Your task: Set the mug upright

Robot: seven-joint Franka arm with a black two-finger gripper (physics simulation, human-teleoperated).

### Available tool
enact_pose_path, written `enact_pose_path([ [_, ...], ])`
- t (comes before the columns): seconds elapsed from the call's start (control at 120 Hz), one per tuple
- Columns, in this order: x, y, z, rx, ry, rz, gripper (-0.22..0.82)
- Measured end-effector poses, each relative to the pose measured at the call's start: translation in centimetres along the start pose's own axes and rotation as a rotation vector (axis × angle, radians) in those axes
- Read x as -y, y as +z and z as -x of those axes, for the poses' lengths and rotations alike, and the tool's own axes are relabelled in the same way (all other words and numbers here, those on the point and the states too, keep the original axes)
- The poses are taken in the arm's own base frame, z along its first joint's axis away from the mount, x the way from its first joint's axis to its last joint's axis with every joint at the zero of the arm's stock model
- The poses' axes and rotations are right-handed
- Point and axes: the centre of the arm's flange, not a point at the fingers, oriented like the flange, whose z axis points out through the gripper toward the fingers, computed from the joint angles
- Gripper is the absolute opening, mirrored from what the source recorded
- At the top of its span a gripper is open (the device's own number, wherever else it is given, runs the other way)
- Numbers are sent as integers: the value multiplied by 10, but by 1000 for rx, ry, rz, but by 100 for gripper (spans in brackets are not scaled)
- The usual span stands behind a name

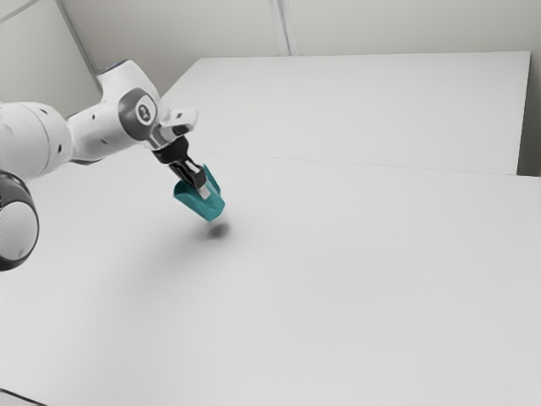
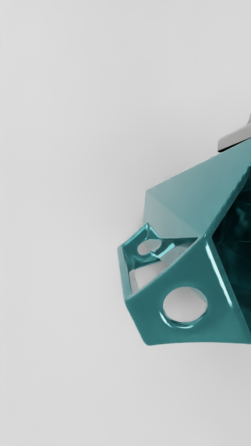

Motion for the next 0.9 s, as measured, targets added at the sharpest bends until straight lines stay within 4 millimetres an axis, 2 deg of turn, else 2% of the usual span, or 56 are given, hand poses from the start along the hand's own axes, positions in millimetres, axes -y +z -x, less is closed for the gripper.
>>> enact_pose_path([
  [0.108, -1, 8, -8, 8, -11, -26, -18],
  [0.333, -15, 7, -15, 22, -11, -101, -18],
  [0.433, -24, 8, -9, 34, -22, -116, -18],
  [0.642, -38, 25, 14, 48, -70, -121, -18],
  [0.9, -41, 40, 13, 54, -118, -136, -18],
])
